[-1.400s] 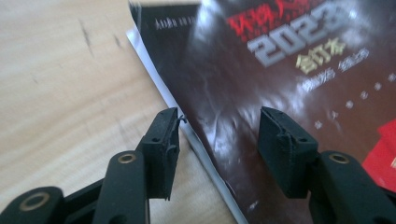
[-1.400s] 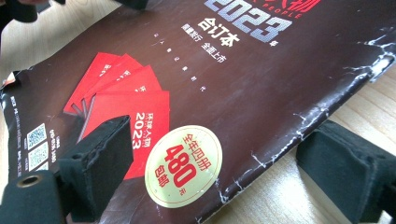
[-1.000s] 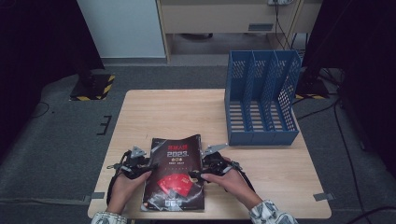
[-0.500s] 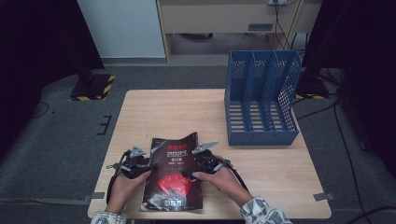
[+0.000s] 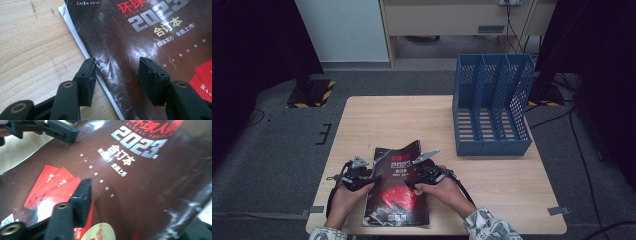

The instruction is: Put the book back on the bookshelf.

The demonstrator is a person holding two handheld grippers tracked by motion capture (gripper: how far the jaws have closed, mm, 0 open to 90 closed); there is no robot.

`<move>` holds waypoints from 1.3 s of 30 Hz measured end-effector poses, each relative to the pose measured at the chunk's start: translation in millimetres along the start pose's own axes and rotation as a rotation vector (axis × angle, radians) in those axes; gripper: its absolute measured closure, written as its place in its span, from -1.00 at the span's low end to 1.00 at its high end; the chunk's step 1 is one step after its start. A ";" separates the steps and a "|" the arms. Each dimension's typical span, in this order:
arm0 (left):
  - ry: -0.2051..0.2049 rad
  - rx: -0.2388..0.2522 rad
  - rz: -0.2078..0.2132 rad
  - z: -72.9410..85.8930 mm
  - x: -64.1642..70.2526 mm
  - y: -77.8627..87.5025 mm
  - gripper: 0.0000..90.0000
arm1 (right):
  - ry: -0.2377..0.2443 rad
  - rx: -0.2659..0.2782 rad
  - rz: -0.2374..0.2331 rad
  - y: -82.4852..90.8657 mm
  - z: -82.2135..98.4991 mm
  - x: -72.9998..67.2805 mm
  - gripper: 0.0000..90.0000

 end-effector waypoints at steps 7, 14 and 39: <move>-0.023 0.022 0.015 -14.8 7.3 -13.9 0.06 | 0.008 0.017 0.079 13.8 -10.7 15.6 0.46; -0.052 0.049 0.007 -24.6 13.7 -22.0 0.00 | -0.001 0.035 0.127 26.3 -19.1 27.7 0.71; -0.105 0.020 0.081 -18.2 41.6 -10.9 0.15 | -0.008 0.074 0.221 44.7 -18.8 47.5 0.86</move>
Point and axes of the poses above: each handheld gripper's, and its own axes: y roughly backward along the jaws, z roughly out of its underside, x roughly to its right, the point moved 8 cm from there along -y, roughly forward along the jaws, and after that the axes turned 11 degrees about -z, right-handed, at the moved point
